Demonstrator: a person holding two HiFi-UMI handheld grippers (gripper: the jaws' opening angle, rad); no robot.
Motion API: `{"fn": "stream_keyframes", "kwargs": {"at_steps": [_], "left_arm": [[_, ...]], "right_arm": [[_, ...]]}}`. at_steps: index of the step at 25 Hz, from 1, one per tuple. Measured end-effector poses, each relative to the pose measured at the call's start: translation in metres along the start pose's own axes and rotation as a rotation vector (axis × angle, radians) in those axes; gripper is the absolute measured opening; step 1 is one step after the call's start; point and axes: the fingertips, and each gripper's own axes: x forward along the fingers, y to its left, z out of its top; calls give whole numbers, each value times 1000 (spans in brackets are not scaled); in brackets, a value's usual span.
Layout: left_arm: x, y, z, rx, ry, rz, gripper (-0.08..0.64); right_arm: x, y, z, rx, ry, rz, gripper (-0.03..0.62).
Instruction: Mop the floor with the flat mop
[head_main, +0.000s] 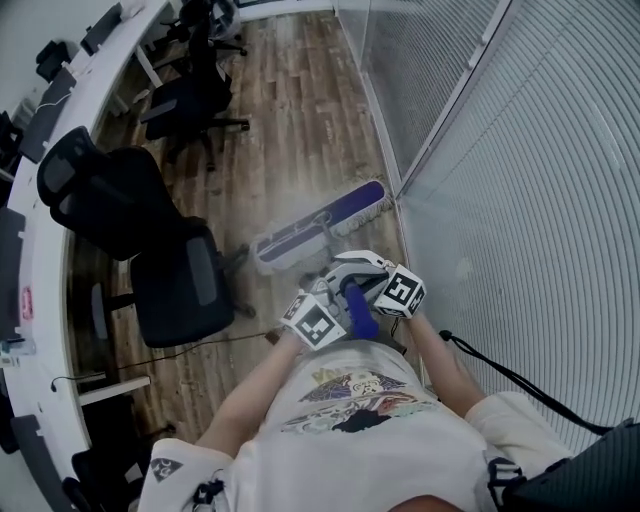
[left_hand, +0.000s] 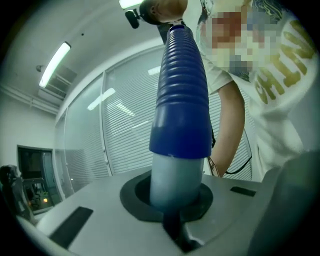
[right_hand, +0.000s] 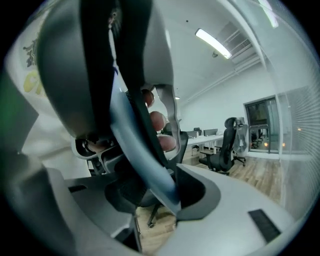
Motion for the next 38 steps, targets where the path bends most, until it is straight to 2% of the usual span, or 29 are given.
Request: {"fn": "stream_keyframes", "kwargs": {"at_steps": [5, 13, 20, 27, 31, 38], "left_arm": [[-19, -64, 16, 19, -12, -18, -3], [-46, -138, 37, 20, -14, -34, -3], [-42, -221, 65, 27, -1, -34, -3], [-36, -341, 103, 35, 19, -22, -3], [-41, -423, 109, 58, 39, -38, -5], [-48, -486, 134, 49, 21, -69, -5]], "right_arm": [[-11, 61, -14, 9, 41, -54, 157], [-21, 139, -25, 19, 67, -54, 156], [-64, 214, -39, 30, 58, -49, 157], [-125, 324, -61, 4, 41, -14, 156], [-153, 391, -90, 38, 18, -42, 159], [-179, 451, -98, 37, 22, -61, 160]]}}
